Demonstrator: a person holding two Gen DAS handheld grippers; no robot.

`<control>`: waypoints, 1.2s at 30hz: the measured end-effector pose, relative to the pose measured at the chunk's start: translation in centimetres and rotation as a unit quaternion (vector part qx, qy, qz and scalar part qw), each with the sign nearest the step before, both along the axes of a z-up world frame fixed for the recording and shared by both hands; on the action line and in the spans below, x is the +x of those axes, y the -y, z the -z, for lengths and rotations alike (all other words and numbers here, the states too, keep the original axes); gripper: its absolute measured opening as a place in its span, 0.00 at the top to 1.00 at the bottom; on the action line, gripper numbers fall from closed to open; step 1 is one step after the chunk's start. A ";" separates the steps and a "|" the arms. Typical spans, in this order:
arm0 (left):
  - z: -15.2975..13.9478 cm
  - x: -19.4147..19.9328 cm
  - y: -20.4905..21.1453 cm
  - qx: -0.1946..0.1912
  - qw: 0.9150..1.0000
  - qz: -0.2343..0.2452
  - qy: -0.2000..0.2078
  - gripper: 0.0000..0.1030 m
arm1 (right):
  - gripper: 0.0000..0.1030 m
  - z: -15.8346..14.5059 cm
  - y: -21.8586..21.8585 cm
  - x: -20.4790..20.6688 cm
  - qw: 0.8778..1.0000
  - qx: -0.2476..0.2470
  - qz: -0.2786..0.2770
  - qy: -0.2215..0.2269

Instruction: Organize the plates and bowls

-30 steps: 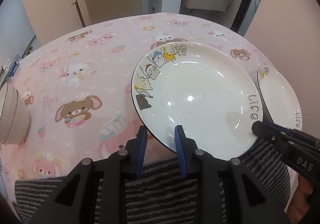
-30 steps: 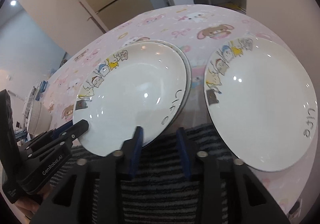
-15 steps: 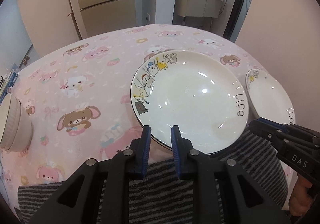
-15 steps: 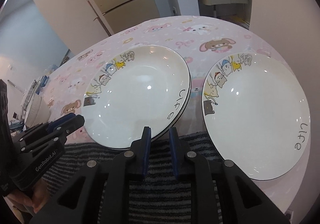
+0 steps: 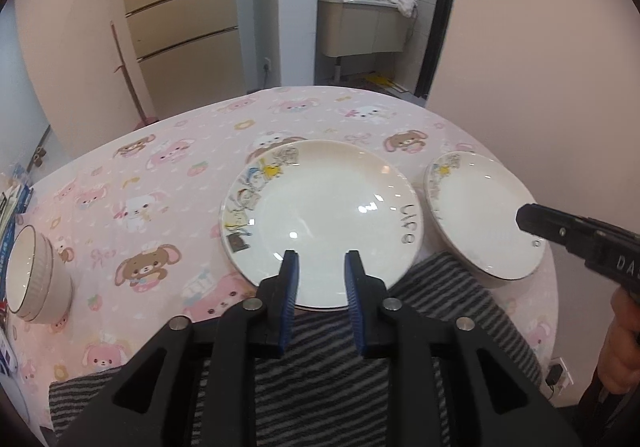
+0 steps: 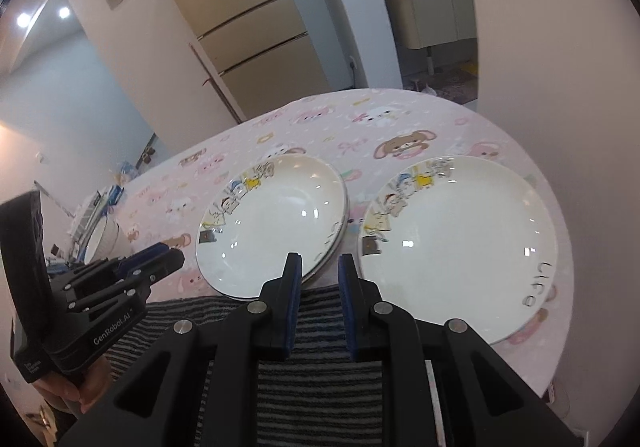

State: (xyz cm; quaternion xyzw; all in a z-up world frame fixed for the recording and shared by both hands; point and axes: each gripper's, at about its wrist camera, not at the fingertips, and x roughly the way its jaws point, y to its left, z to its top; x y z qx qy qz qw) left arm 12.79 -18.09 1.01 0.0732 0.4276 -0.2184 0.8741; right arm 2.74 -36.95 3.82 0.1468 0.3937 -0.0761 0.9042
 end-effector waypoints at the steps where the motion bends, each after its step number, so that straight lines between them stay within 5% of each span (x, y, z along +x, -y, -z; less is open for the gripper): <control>1: -0.1 -0.2 0.4 -0.008 1.000 0.008 -0.008 0.59 | 0.81 -0.4 0.8 -0.6 1.000 0.009 0.004 0.002; 8: 1.5 -0.9 4.2 -0.032 0.997 0.039 -0.053 0.52 | 0.52 -1.6 5.6 -4.5 0.996 0.061 0.043 0.053; 20: 4.9 -0.1 10.7 -0.075 0.987 0.047 -0.136 0.52 | 0.52 2.1 12.9 -8.4 0.987 0.080 0.134 0.039; 27: 7.6 0.3 11.5 -0.069 0.985 0.015 -0.158 0.54 | 0.55 8.5 17.0 -8.7 0.964 0.201 0.174 0.010; 34: 8.0 1.3 12.9 -0.062 0.989 -0.001 -0.132 0.54 | 0.61 10.1 17.9 -8.0 0.956 0.228 0.183 0.026; 36: 8.1 1.4 13.7 -0.053 0.990 0.003 -0.128 0.54 | 0.70 10.2 18.1 -7.5 0.957 0.228 0.178 0.030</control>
